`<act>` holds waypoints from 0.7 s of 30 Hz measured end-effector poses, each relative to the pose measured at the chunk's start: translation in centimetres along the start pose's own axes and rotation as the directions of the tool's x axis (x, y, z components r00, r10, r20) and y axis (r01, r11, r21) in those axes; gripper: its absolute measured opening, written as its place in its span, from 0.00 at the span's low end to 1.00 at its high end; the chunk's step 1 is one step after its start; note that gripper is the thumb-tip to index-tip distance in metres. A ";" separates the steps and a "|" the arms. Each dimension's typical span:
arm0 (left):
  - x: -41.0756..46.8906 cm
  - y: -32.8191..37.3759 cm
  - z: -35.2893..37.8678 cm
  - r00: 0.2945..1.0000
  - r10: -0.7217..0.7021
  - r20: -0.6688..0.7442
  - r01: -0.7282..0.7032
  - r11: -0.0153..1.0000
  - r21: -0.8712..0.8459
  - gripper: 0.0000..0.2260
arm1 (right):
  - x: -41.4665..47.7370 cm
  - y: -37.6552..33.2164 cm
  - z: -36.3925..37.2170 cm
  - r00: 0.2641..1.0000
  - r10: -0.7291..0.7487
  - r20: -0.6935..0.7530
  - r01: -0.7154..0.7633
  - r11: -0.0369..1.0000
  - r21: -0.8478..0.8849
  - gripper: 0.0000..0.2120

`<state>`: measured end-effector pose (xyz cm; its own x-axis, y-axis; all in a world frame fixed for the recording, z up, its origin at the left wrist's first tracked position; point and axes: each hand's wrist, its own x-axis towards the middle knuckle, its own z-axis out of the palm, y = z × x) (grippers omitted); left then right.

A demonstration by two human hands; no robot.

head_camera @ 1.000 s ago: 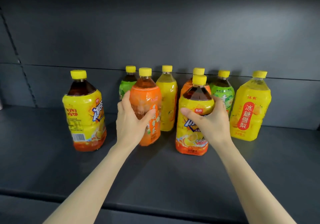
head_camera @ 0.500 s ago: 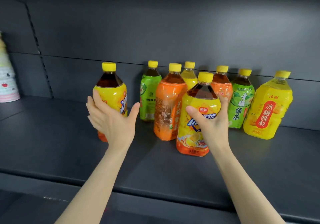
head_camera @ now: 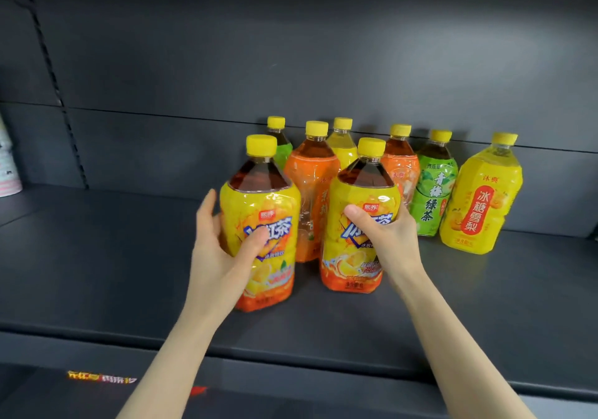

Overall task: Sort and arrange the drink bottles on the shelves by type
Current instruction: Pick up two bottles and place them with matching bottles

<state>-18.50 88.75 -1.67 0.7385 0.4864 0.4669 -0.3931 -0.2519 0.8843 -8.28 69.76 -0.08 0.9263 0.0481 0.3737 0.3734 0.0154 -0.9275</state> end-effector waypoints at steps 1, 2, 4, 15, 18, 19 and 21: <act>-0.5 0.1 0.6 0.999 -0.030 0.034 0.032 0.998 -0.053 0.36 | -0.4 -0.1 -0.1 1.000 -0.003 0.000 0.003 1.000 0.007 0.33; -0.8 0.2 1.2 0.997 -0.054 0.050 0.058 0.995 -0.083 0.34 | -0.8 -0.1 -0.2 1.000 -0.005 -0.007 0.005 1.000 0.006 0.34; -1.3 0.6 2.5 0.997 -0.075 0.026 0.077 0.992 -0.095 0.30 | -1.9 -0.3 -0.5 0.999 -0.017 -0.034 0.017 1.000 -0.002 0.34; -5.3 4.5 7.5 0.997 0.049 0.067 -0.036 0.982 -0.183 0.21 | -6.8 -5.0 -7.0 0.963 -0.117 -0.243 0.111 0.993 -0.036 0.40; -7.2 6.4 10.4 0.988 0.083 0.133 -0.054 0.976 -0.211 0.21 | -8.8 -6.3 -11.3 0.949 -0.134 -0.287 0.122 0.991 -0.059 0.32; -8.0 7.1 11.5 0.984 0.090 0.155 -0.054 0.973 -0.223 0.21 | -9.6 -6.7 -12.8 0.943 -0.129 -0.306 0.114 0.991 -0.065 0.31; -9.9 8.3 14.0 0.975 0.102 0.199 -0.052 0.969 -0.241 0.20 | -11.3 -7.3 -16.2 0.929 -0.125 -0.349 0.099 0.991 -0.091 0.30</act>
<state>-21.45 70.12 1.15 0.7889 0.2820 0.5460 -0.5513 -0.0678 0.8316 -20.72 52.96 2.54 0.8313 -0.3062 0.4639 0.4661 -0.0707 -0.8819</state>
